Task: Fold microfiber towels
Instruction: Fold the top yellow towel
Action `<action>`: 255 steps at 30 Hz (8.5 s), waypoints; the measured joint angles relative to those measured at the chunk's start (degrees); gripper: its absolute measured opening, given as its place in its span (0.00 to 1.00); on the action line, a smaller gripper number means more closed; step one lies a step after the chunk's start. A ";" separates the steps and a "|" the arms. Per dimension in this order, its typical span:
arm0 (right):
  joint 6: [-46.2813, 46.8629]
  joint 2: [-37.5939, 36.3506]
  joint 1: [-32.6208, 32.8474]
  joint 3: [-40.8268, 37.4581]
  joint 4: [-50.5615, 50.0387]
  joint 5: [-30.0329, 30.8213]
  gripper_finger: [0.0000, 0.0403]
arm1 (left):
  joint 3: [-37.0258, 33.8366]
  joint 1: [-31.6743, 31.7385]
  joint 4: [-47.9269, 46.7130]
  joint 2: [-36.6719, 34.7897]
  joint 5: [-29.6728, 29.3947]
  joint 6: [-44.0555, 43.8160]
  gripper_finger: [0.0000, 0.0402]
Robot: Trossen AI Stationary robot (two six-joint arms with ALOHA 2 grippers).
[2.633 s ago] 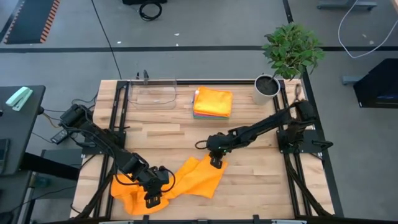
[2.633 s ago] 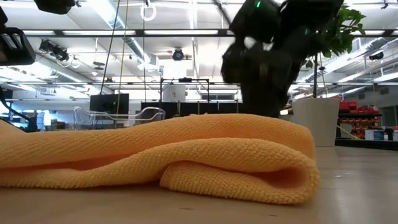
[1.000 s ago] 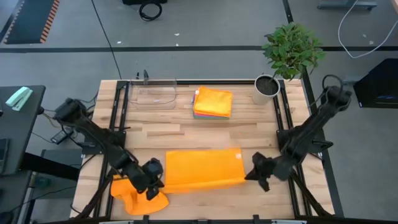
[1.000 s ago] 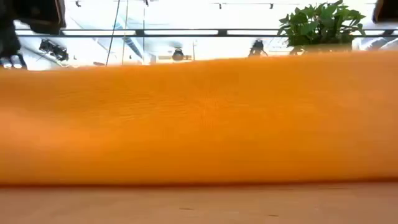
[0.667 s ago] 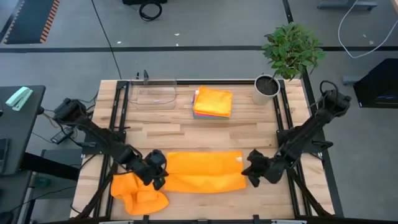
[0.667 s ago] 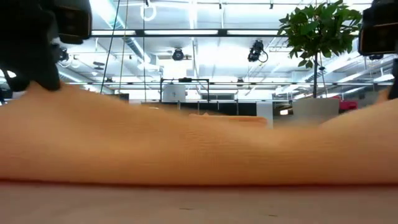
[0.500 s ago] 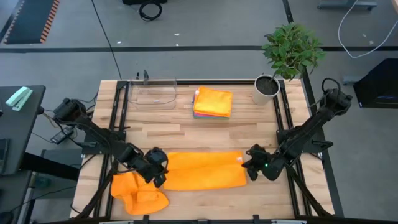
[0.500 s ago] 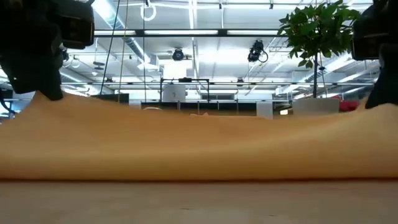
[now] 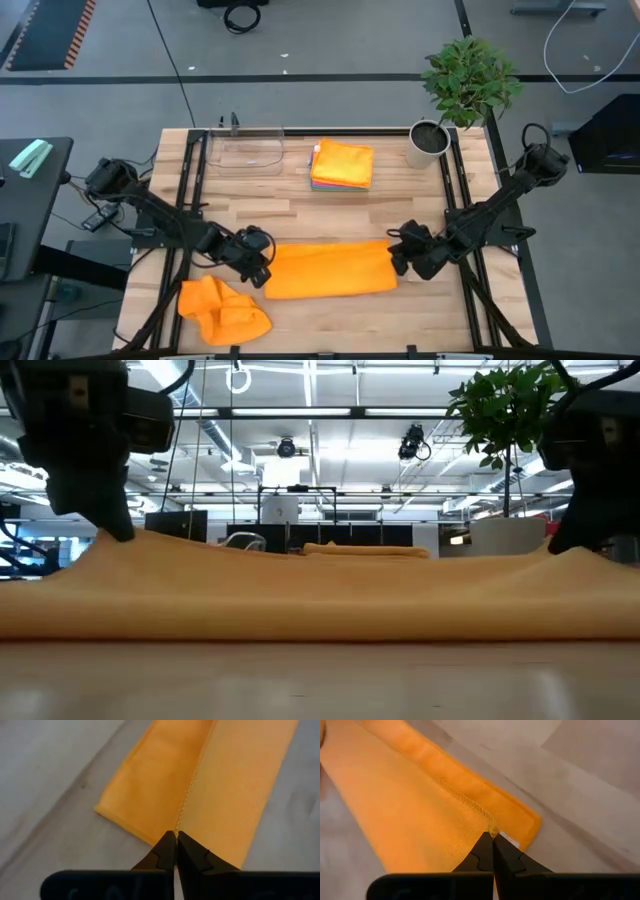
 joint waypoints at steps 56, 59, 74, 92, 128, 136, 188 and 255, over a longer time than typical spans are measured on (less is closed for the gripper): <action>-0.11 13.62 -4.15 4.57 -6.41 -11.74 0.01 | -0.13 6.83 20.65 16.17 6.85 9.11 0.02; -10.10 9.23 -12.36 4.13 -14.65 -10.25 0.01 | -0.11 5.47 30.95 16.46 7.15 8.23 0.02; -13.82 9.26 -8.37 11.27 7.09 -3.56 0.00 | -0.01 14.38 32.39 11.43 14.89 36.06 0.02; -8.52 46.28 -3.68 40.03 11.75 -7.51 0.00 | 0.99 7.84 35.19 24.10 24.04 36.37 0.02; 5.29 30.33 18.99 34.42 -5.97 -4.79 0.02 | 27.83 0.29 24.54 37.92 14.16 95.08 0.53; -5.33 34.71 15.50 34.51 5.45 -3.16 0.02 | 27.80 0.22 20.87 37.94 17.30 98.42 0.50; -38.91 48.06 9.61 34.86 24.39 -12.75 0.44 | 27.82 2.55 17.91 40.94 23.20 88.68 0.22; -23.35 22.61 -9.23 27.17 -9.21 -17.21 0.01 | 30.53 16.28 6.34 29.07 15.69 35.21 0.01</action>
